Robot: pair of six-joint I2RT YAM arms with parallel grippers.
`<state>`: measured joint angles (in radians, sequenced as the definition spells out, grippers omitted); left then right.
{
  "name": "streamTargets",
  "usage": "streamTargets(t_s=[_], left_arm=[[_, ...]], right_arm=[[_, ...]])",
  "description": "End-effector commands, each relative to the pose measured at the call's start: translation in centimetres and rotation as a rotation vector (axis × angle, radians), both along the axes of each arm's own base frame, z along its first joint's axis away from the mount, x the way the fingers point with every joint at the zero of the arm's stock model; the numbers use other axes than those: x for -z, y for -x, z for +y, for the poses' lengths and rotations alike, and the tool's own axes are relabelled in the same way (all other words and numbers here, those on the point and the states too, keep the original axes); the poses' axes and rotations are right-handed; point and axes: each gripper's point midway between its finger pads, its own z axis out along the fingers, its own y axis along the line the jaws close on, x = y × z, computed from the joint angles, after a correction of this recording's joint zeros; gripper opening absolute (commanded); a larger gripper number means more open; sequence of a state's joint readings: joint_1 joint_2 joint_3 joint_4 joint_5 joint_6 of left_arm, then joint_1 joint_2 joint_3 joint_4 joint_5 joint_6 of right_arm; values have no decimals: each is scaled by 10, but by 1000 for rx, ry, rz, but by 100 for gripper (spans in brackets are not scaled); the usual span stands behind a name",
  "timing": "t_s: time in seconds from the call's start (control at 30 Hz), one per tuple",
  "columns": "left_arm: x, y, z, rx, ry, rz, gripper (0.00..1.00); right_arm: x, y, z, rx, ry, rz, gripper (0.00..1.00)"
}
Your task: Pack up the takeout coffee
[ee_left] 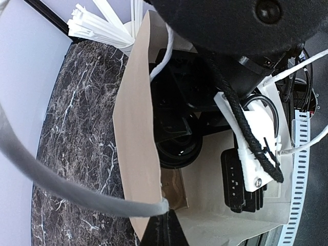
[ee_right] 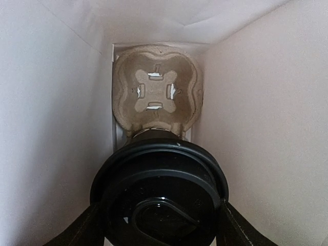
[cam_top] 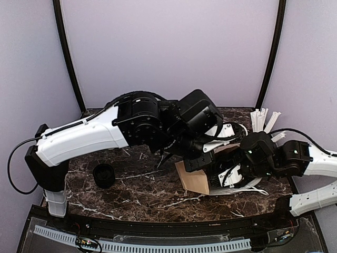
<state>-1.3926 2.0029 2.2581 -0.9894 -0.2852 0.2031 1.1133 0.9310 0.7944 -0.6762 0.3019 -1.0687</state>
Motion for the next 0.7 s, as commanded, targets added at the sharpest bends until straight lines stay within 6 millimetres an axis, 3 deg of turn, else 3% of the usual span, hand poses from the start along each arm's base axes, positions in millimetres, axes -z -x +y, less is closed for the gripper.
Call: streamTargets(t_s=[0.0, 0.17, 0.67], left_arm=[[-3, 5, -4, 25, 15, -1, 0], [-7, -2, -3, -2, 20, -41, 0], [-7, -4, -3, -10, 9, -72, 0]], right_arm=[[-25, -7, -5, 36, -26, -69, 33], [-41, -2, -4, -4, -79, -87, 34], [-15, -4, -21, 87, 44, -36, 34]])
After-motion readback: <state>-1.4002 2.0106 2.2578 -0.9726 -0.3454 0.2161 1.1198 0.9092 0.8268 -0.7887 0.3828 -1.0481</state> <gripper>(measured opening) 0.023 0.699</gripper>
